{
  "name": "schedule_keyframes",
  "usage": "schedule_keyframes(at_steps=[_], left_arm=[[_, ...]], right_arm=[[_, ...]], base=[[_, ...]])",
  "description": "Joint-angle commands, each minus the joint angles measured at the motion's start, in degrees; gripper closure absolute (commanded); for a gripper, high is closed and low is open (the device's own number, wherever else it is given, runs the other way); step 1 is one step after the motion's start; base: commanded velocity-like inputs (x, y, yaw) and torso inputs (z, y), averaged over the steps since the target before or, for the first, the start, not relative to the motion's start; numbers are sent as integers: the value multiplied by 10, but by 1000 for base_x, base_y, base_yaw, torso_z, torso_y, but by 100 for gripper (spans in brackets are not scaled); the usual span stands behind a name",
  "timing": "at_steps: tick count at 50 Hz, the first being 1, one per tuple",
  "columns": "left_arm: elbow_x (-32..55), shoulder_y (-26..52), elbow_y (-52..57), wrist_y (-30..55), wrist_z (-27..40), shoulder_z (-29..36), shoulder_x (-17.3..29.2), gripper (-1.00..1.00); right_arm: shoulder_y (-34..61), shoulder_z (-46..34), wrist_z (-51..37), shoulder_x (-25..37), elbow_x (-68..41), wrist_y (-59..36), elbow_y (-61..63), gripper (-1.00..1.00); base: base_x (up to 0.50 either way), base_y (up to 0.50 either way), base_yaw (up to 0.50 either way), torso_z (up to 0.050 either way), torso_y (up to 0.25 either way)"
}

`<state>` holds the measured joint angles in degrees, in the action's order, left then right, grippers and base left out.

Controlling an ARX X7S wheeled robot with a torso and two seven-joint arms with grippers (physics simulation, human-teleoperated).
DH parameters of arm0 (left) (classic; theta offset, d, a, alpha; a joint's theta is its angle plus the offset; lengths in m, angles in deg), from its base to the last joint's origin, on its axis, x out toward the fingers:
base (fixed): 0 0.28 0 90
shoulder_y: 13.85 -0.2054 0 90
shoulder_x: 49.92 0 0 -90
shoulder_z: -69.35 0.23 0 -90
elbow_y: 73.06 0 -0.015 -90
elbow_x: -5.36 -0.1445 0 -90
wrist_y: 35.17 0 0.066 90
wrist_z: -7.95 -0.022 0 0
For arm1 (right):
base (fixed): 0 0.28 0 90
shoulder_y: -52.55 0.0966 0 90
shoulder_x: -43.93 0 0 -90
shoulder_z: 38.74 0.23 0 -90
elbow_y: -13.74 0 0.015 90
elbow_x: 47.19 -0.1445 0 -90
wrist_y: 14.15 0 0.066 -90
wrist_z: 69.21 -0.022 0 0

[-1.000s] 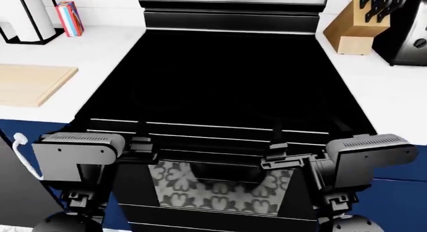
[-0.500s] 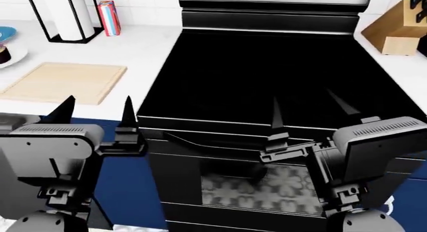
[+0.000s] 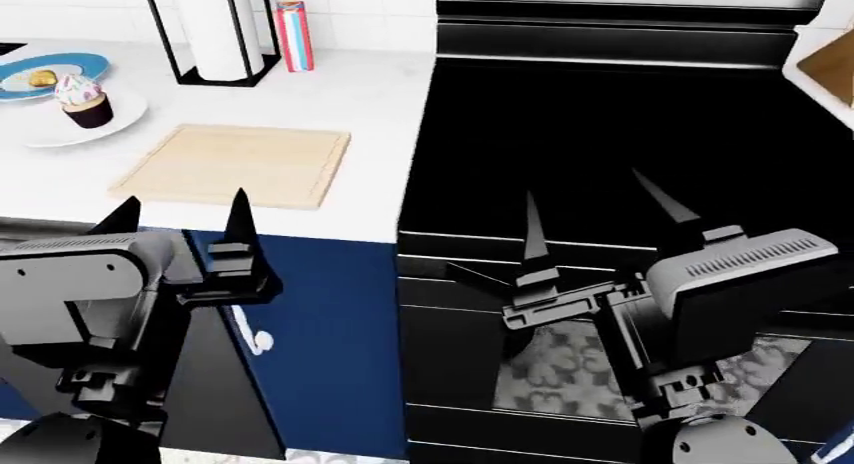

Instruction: From the different types of pastries on the counter, select a croissant and place it on the cutting board. Then retrieve a jar of jam from the cabinet and place it alongside the croissant on the cutting board.

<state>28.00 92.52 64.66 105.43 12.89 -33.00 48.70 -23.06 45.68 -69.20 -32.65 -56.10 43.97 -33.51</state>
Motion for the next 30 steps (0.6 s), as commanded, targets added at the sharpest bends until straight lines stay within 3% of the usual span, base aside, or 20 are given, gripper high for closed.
schedule_keyframes(at_steps=[1,30], left_arm=[[43,9,7,25,1,-35,-6,-100],[64,2,10,2,3,-33,6,-100]], right_arm=[[3,-14,-4,3,8,21,-5,-100],[5,-37,-18,16,30,51,-10,-100]], base=[[-50,497,0,0,0],[-49,498,0,0,0]])
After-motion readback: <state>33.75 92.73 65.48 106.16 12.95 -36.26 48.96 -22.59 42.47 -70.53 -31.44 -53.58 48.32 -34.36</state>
